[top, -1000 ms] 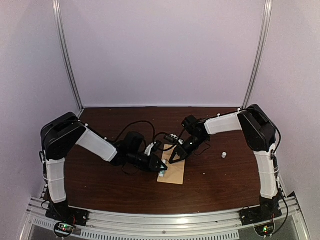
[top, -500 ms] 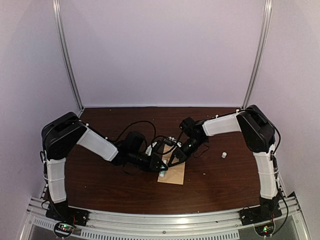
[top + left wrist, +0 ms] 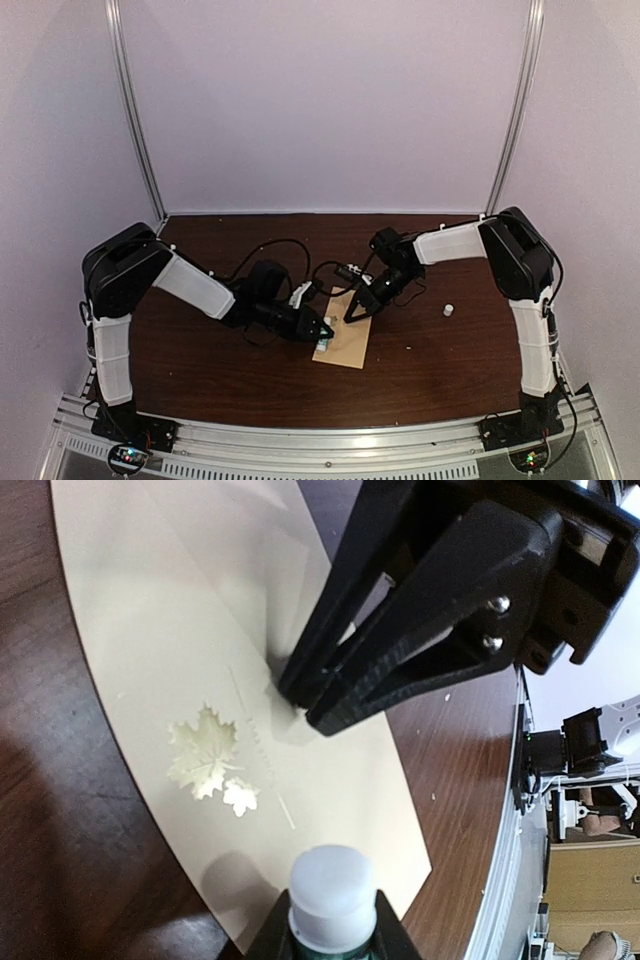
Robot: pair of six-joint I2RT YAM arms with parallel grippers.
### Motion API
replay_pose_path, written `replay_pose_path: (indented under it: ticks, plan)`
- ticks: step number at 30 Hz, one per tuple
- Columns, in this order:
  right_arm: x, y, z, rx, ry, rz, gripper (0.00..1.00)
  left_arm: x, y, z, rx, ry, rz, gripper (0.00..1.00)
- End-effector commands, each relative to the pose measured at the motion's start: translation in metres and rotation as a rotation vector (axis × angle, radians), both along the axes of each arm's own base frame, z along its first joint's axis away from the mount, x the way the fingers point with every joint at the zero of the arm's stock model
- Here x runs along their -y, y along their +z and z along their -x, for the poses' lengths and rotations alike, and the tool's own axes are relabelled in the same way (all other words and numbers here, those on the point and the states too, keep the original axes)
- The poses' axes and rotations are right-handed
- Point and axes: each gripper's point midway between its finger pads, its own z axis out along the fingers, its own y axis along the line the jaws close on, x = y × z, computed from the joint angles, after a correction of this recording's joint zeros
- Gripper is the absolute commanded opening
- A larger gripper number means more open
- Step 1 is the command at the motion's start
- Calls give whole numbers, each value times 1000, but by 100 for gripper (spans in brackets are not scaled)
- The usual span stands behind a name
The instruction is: Place the letter into the envelope and seal it
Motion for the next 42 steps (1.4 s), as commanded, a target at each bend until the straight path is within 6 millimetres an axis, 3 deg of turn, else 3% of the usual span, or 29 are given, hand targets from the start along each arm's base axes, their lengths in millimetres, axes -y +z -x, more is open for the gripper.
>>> replay_pose_path:
  ticks: [1,8,13,17,23,30,42]
  plan:
    - [2,-7,-10,34,-8,59,13,-12,-21,-7,2,3,-75,0]
    - [-2,3,-24,76,4,58,13,-12,-18,-10,41,-52,-106,0]
    - [2,37,-40,123,-12,-7,13,-15,-19,-11,46,-65,-122,0]
    - [-1,46,-39,129,-9,-50,13,-16,-20,-12,48,-61,-128,0]
    - [-8,33,-27,55,19,-84,13,-15,-20,-12,51,-62,-129,0]
    - [-19,32,-16,34,50,-108,13,-15,-19,-13,56,-68,-127,0]
    - [-10,-15,-14,-22,4,15,12,-16,-17,-15,58,-61,-115,0]
